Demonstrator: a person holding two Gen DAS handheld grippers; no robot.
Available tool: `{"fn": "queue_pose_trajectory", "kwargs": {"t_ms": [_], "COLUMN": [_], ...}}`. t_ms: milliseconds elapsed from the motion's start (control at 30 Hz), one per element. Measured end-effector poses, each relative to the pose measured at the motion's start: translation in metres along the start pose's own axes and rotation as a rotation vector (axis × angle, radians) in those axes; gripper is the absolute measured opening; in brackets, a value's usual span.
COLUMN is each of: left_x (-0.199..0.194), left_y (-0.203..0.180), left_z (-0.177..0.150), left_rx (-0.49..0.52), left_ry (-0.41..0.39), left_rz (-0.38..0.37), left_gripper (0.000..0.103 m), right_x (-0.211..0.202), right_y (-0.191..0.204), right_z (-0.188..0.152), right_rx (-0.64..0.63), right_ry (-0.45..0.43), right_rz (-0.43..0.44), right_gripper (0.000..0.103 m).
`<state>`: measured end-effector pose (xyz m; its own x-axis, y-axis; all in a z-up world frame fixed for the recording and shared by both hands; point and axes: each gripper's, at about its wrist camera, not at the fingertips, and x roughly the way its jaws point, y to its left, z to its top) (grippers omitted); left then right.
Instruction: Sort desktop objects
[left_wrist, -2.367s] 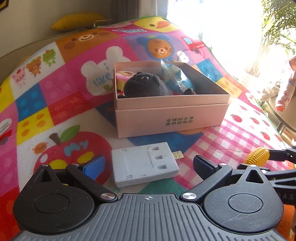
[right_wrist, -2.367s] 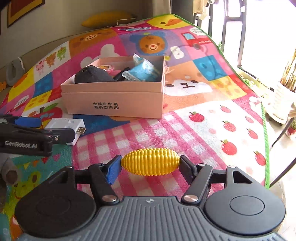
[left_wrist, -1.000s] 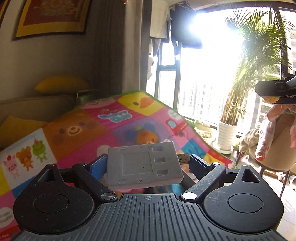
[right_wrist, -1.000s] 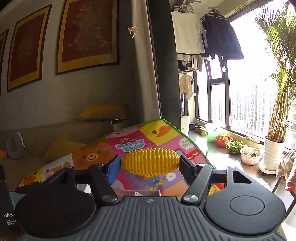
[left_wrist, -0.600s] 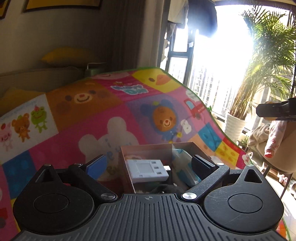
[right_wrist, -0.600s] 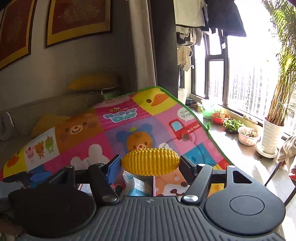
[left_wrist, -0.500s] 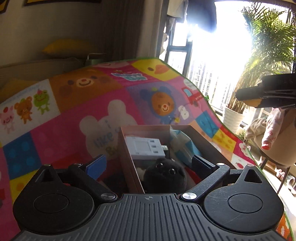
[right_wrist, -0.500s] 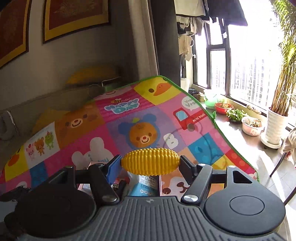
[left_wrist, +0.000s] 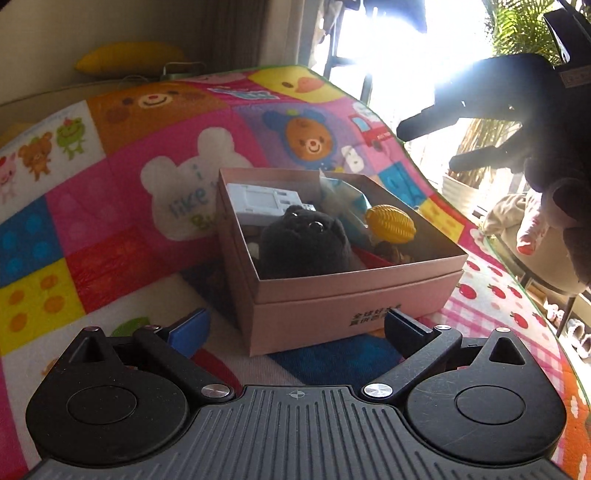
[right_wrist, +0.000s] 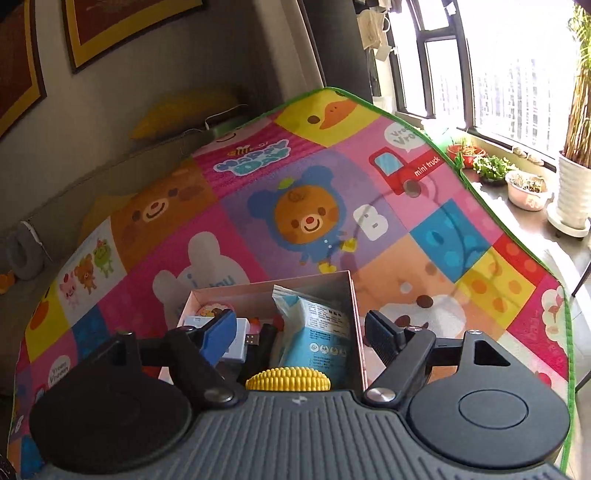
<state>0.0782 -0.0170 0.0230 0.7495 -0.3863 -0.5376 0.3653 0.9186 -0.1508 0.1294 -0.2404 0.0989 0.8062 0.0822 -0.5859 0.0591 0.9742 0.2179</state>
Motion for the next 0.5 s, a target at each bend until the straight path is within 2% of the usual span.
{"fn": "queue_pose_trajectory", "kwargs": {"t_ms": [100, 200, 233, 300, 400, 500], "left_x": [0.002, 0.003, 0.003, 0.003, 0.000, -0.002], "left_y": [-0.003, -0.008, -0.009, -0.011, -0.014, -0.015], "left_z": [0.000, 0.000, 0.000, 0.000, 0.001, 0.002], "left_rx": [0.001, 0.011, 0.014, 0.014, 0.015, 0.017], "left_ry": [0.006, 0.014, 0.017, 0.017, 0.012, 0.006], "left_rz": [-0.011, -0.015, -0.012, -0.007, 0.001, -0.001], "left_gripper": [0.103, 0.103, 0.103, 0.103, 0.103, 0.103], "right_x": [0.009, 0.019, 0.020, 0.020, 0.018, 0.019], "right_y": [-0.022, -0.036, -0.037, -0.032, -0.018, -0.011], "right_z": [-0.015, -0.032, -0.035, -0.042, -0.048, -0.053], "right_rx": [0.043, 0.072, 0.066, 0.011, -0.102, -0.135], "right_ry": [0.050, 0.092, 0.094, 0.097, 0.090, 0.089], "right_rz": [-0.026, -0.057, -0.061, -0.064, -0.080, -0.114], "right_gripper": [0.082, 0.079, 0.075, 0.046, 0.035, 0.030]}}
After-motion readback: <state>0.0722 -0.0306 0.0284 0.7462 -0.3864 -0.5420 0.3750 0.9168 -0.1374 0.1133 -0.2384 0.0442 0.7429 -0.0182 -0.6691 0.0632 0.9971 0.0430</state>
